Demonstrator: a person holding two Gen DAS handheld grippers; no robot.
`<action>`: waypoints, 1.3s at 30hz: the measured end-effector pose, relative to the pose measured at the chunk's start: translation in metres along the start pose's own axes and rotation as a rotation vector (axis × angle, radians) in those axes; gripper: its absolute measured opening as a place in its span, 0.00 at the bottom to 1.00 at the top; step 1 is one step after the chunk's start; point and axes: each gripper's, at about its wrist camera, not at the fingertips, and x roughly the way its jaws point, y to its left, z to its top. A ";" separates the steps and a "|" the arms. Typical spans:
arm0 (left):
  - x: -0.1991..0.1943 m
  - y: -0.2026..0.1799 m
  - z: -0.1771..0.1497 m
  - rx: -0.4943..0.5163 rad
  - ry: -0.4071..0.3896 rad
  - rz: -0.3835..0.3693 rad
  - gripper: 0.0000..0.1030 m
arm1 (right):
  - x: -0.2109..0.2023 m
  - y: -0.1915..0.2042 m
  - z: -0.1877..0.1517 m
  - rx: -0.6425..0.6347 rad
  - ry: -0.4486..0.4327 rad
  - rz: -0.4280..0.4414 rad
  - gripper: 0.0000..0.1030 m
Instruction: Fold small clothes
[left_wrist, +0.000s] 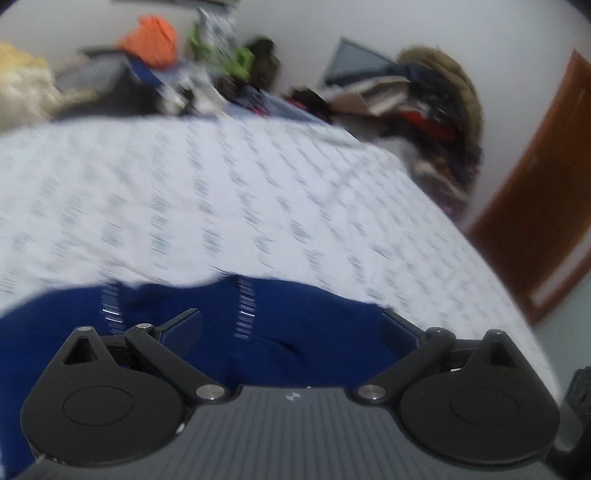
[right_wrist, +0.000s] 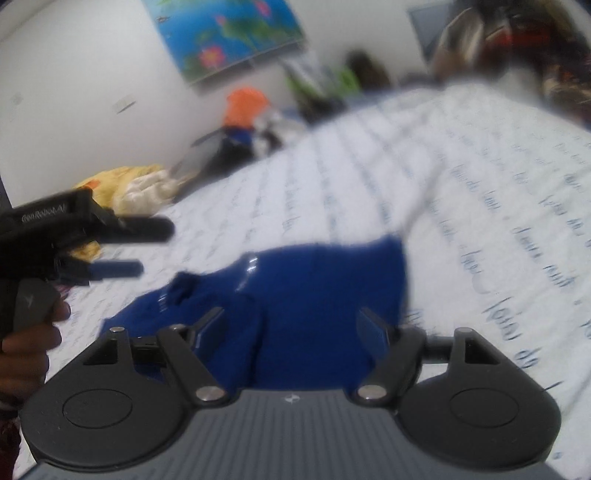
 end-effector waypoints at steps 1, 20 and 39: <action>-0.008 0.004 -0.002 0.016 -0.024 0.049 0.98 | 0.002 0.002 -0.002 0.010 0.015 0.048 0.75; -0.042 0.089 -0.108 -0.026 -0.061 0.546 0.95 | 0.048 0.015 -0.023 0.018 0.138 0.100 0.06; -0.046 0.088 -0.126 0.058 -0.048 0.592 0.96 | 0.013 -0.023 0.023 -0.064 -0.020 -0.172 0.10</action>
